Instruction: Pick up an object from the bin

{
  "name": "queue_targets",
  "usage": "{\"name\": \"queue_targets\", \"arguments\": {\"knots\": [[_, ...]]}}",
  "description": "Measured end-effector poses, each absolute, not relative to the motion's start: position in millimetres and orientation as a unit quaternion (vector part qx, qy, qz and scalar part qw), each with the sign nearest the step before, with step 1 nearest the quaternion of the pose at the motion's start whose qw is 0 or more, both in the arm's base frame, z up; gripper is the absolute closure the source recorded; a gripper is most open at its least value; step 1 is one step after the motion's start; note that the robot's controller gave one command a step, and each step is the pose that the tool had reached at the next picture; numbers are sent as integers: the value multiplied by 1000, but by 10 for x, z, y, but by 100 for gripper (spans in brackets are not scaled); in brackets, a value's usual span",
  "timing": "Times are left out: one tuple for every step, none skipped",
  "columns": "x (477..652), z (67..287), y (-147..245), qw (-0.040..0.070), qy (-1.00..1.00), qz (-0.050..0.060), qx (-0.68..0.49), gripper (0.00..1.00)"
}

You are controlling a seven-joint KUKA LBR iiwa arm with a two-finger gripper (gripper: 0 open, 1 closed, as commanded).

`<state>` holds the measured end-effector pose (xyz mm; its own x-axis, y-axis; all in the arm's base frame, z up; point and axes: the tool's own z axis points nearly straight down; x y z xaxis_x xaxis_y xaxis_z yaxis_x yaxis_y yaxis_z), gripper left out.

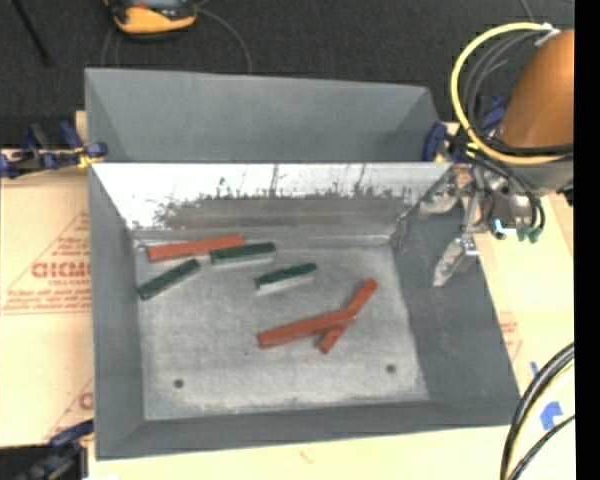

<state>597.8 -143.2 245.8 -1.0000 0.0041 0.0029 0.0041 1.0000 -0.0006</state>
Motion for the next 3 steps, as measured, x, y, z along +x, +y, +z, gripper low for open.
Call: {"name": "queue_targets", "arguments": {"knots": [[5992, 2509, -1426, -3, -1000, 1, -1, 0], [5689, 1957, -1306, -4, -1000, 2, 1, 0], [5866, 1528, -1106, -3, -997, 1, 82, 0]]}}
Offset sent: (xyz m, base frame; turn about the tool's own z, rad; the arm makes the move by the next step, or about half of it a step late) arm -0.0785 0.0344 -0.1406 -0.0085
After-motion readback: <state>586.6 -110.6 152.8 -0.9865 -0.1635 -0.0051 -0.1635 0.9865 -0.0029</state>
